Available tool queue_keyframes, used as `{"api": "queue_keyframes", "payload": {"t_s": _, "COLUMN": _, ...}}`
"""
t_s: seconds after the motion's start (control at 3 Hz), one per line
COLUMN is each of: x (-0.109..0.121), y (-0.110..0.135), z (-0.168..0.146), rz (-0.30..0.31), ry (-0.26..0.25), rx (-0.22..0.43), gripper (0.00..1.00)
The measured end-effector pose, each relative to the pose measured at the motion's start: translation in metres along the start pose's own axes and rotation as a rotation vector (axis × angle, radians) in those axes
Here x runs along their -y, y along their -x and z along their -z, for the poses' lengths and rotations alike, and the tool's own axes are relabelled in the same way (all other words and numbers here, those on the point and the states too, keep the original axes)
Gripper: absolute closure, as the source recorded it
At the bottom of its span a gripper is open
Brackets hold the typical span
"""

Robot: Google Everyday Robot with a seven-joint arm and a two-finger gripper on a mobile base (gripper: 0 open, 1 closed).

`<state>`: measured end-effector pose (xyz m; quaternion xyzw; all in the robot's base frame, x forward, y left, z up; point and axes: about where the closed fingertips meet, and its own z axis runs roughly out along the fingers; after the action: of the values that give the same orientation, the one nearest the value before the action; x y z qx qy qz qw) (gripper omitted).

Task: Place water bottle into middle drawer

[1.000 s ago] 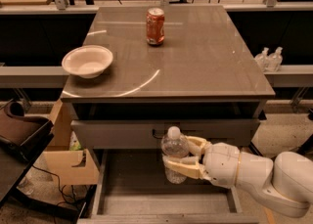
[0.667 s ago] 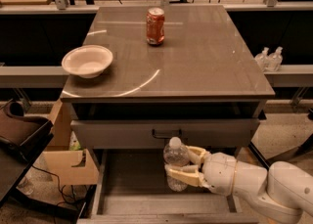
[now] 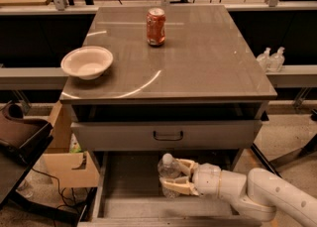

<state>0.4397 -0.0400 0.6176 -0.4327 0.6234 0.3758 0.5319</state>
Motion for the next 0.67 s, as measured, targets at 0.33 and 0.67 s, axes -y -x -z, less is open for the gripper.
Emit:
{"api": "queue_keyframes", "payload": {"t_s": 0.33, "x": -0.001, "y": -0.034, "z": -0.023, "rz": 0.008, "ry": 0.047, "rx": 0.014, "gripper": 1.0}}
{"api": "queue_keyframes", "payload": {"t_s": 0.67, "x": -0.004, "y": -0.057, "z": -0.042, "rz": 0.01, "ry": 0.089, "rx": 0.021, "gripper": 1.0}}
